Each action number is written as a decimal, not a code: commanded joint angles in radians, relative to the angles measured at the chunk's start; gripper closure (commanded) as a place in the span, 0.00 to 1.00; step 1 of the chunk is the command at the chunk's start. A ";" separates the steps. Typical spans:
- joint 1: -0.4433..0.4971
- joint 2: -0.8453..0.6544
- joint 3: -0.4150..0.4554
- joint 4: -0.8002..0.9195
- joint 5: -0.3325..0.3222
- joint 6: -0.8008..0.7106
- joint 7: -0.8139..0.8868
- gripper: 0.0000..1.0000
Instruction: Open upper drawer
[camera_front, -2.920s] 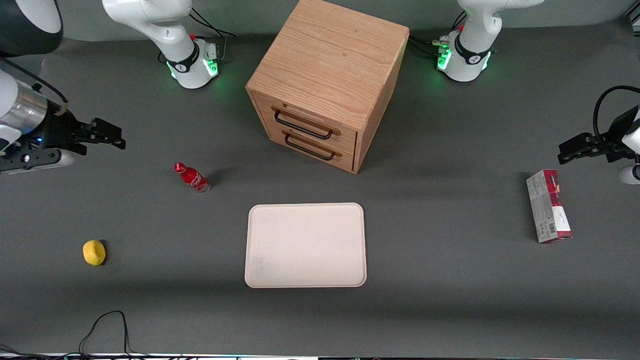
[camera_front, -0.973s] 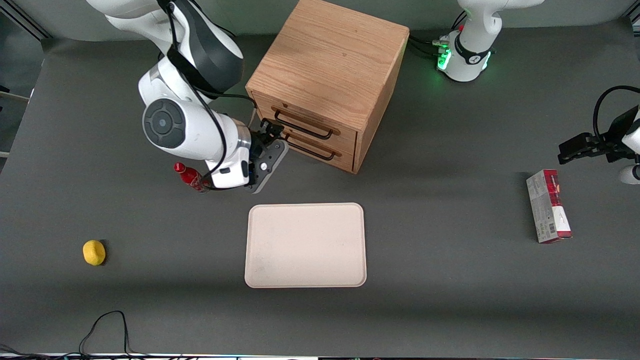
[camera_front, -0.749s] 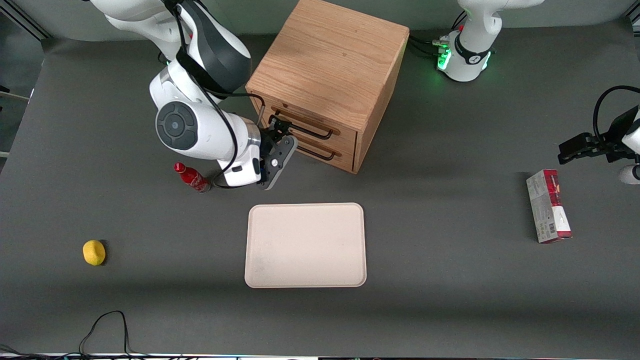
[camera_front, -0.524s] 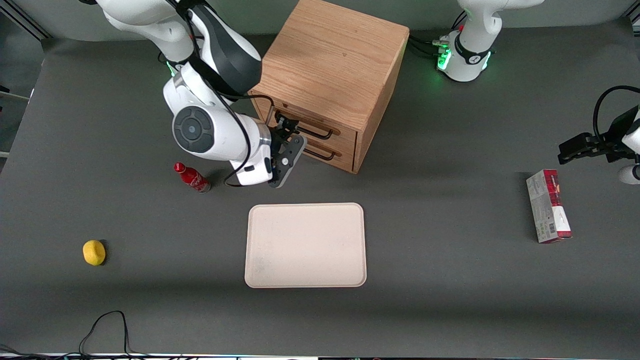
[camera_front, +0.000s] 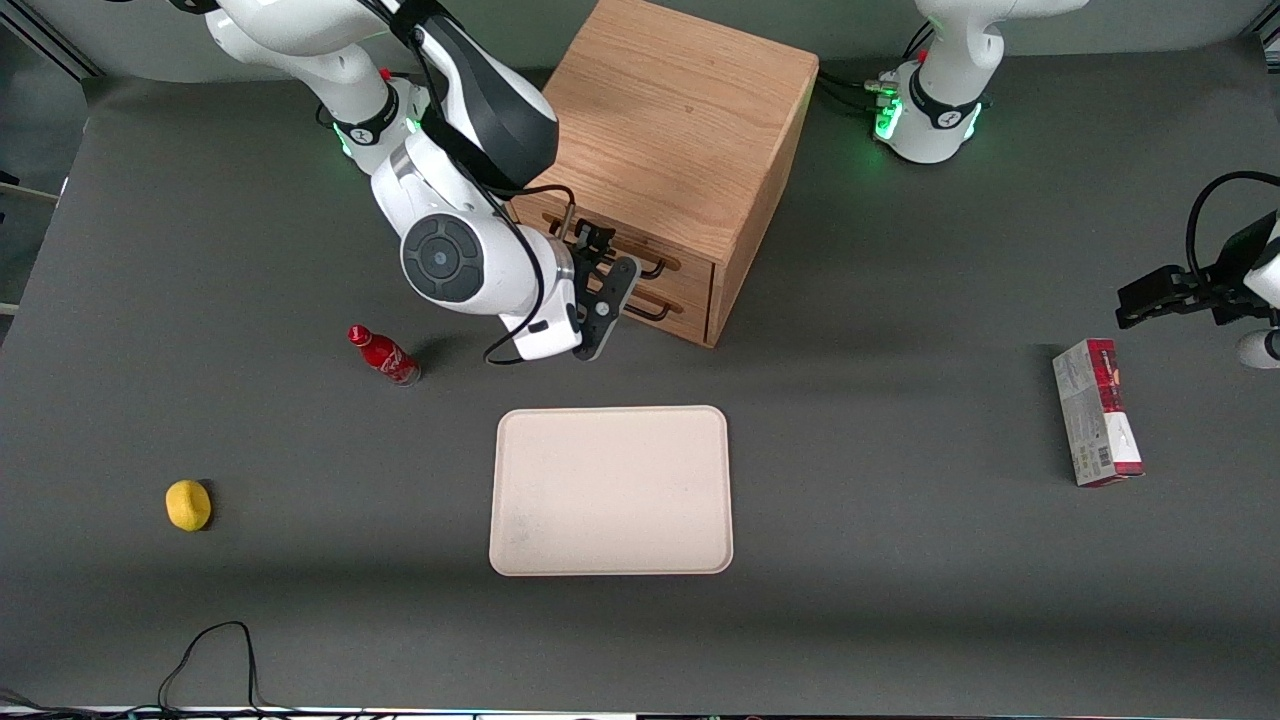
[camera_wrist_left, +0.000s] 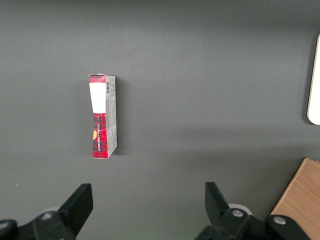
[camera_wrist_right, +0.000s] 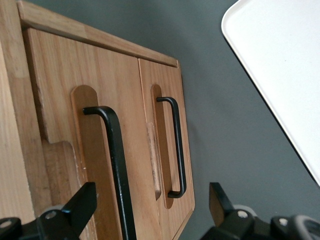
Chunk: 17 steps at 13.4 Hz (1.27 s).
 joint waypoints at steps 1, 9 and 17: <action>0.011 -0.010 -0.010 -0.015 -0.002 0.004 -0.066 0.00; 0.011 -0.034 -0.010 -0.100 -0.007 0.059 -0.152 0.00; 0.014 -0.088 -0.009 -0.222 -0.007 0.151 -0.158 0.00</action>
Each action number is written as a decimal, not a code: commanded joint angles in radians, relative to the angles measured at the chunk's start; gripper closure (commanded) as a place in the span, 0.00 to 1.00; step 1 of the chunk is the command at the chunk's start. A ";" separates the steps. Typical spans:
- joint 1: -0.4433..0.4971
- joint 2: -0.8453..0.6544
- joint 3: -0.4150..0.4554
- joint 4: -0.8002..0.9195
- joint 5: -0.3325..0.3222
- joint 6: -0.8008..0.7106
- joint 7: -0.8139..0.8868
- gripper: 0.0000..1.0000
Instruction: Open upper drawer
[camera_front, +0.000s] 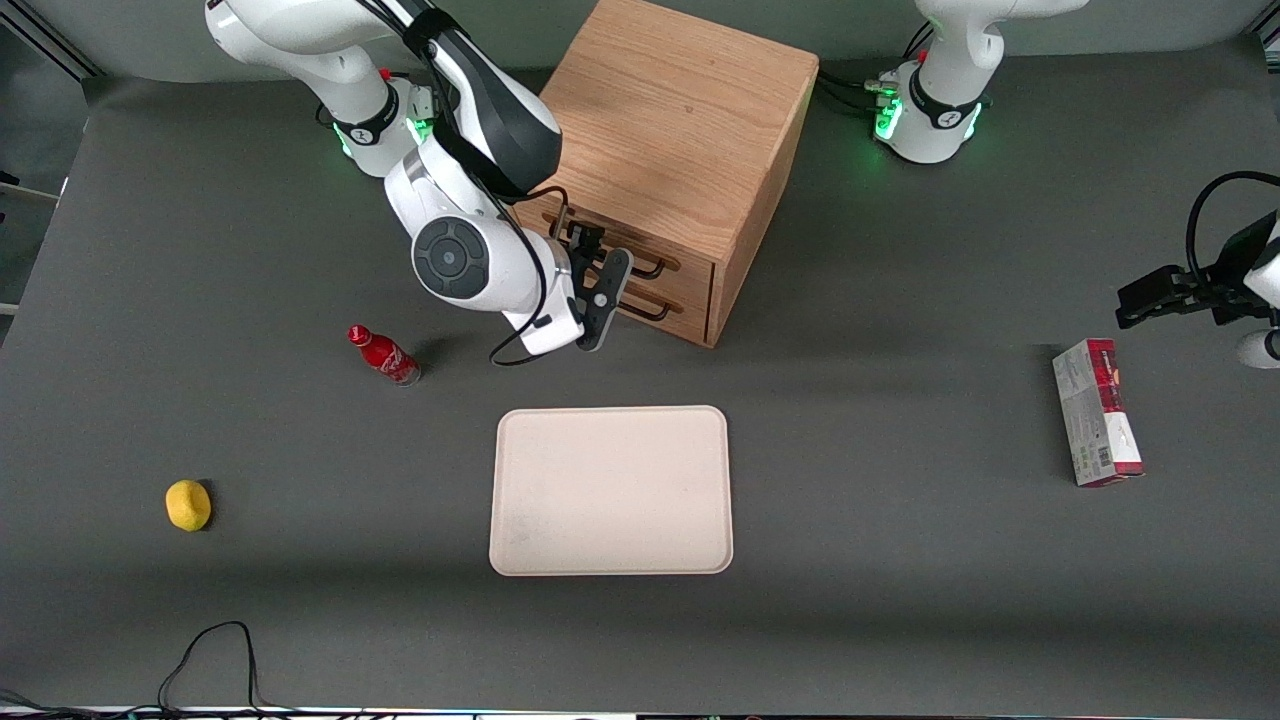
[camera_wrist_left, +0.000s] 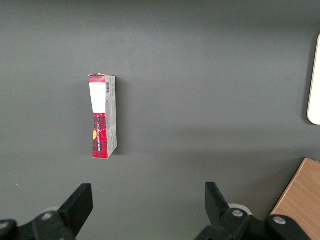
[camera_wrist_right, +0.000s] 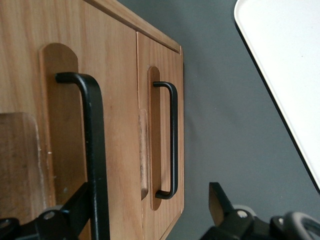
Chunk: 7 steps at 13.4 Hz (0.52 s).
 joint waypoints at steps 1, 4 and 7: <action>0.012 -0.027 -0.011 -0.045 -0.005 0.031 -0.031 0.00; 0.011 -0.018 -0.011 -0.043 -0.005 0.055 -0.045 0.00; 0.012 0.002 -0.011 -0.042 -0.007 0.099 -0.045 0.00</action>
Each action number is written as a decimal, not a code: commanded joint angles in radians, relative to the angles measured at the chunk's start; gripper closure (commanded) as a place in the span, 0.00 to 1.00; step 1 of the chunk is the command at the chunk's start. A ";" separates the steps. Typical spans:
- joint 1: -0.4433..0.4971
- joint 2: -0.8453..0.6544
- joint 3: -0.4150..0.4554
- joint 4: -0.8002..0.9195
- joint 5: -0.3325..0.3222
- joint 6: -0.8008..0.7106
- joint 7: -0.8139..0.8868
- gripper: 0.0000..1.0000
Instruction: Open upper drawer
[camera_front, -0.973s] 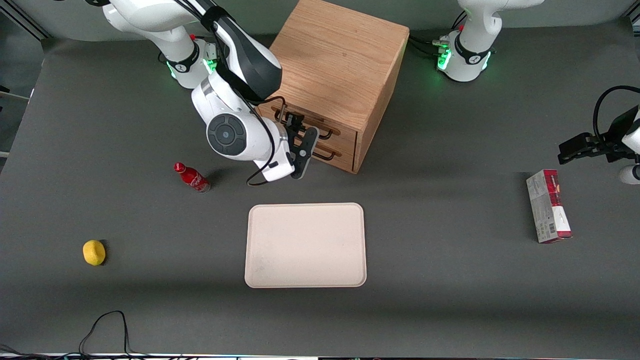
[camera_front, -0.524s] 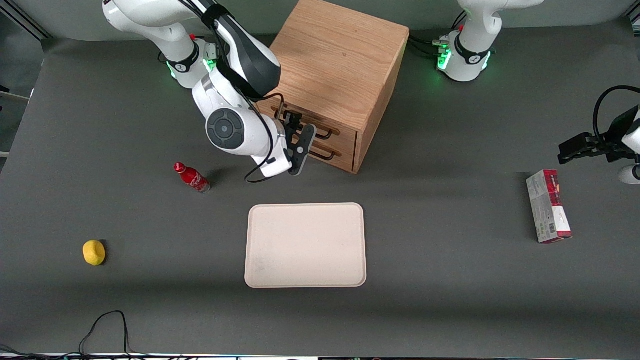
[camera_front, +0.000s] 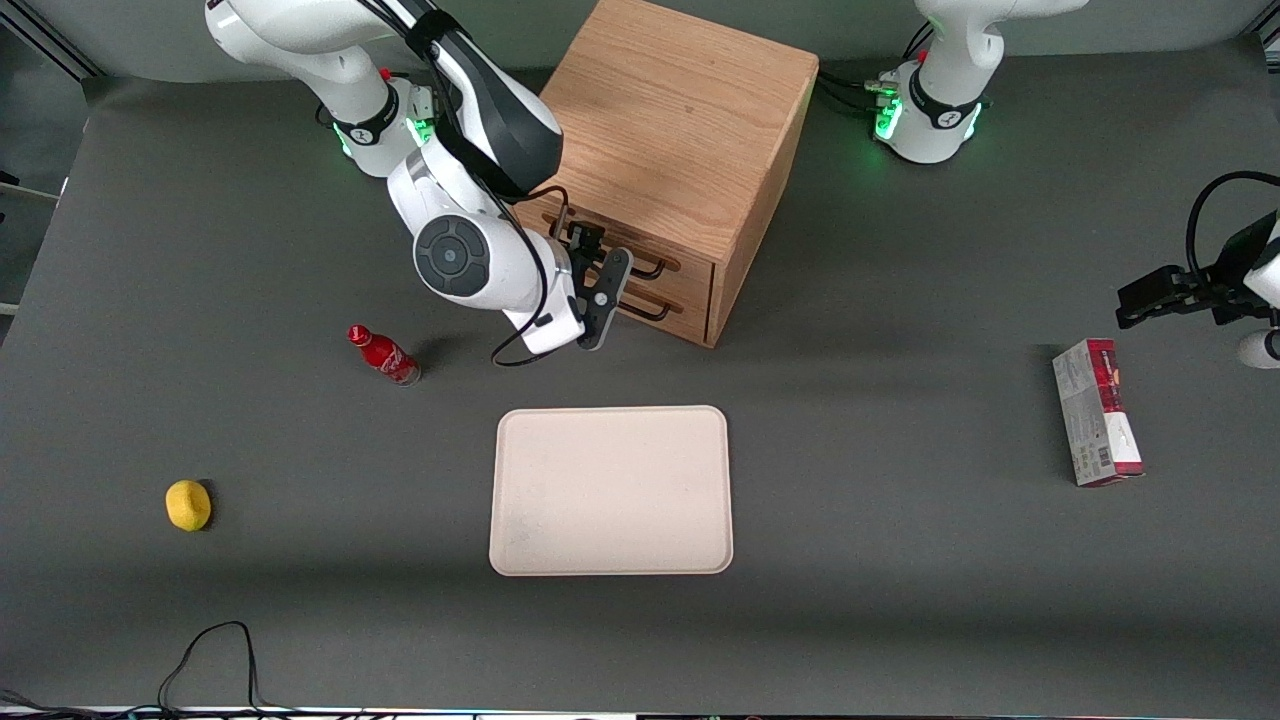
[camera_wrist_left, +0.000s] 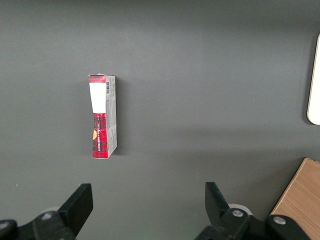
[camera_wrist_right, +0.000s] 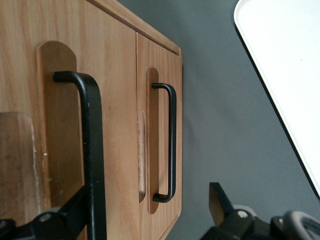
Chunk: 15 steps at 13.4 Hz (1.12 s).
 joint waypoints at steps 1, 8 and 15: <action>0.010 0.006 -0.013 -0.026 -0.007 0.083 -0.028 0.00; 0.001 0.017 -0.020 -0.003 -0.027 0.095 -0.028 0.00; -0.020 0.028 -0.025 0.045 -0.027 0.094 -0.072 0.00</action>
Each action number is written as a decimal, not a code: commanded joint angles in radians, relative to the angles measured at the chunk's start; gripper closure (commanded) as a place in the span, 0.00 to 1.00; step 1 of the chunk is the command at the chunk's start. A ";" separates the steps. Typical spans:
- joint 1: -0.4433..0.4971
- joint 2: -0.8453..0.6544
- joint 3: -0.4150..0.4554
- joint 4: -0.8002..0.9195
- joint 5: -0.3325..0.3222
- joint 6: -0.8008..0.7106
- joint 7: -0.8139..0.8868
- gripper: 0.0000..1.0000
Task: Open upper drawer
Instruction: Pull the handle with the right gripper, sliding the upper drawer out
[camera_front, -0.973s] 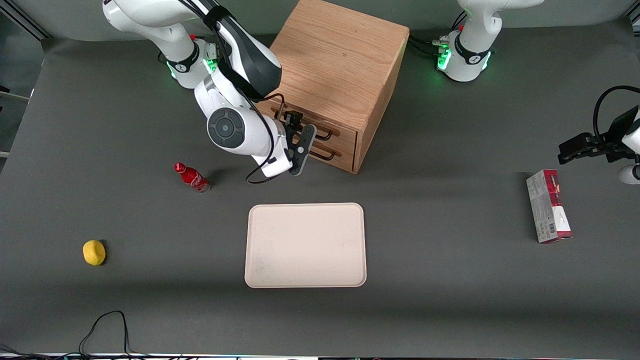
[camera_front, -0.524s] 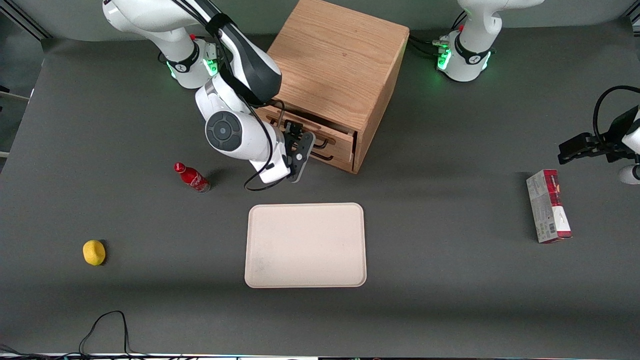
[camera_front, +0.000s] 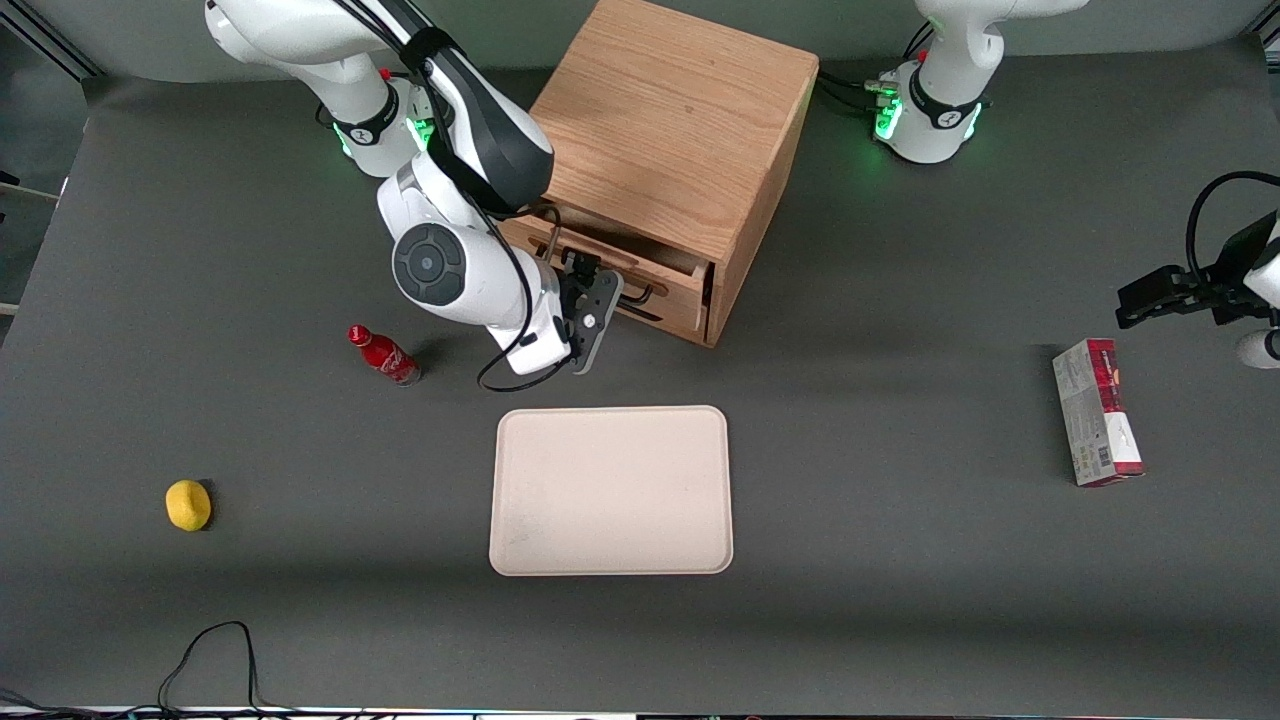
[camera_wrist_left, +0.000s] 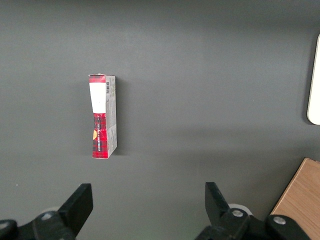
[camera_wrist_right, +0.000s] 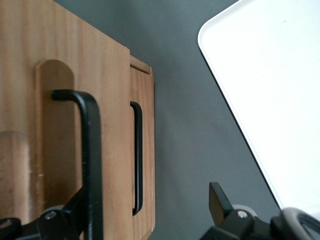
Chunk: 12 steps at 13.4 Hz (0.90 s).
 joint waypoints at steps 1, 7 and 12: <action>-0.013 0.025 -0.002 0.039 -0.011 0.000 -0.045 0.00; -0.059 0.070 -0.002 0.099 -0.008 0.002 -0.062 0.00; -0.086 0.128 -0.002 0.167 -0.008 0.008 -0.062 0.00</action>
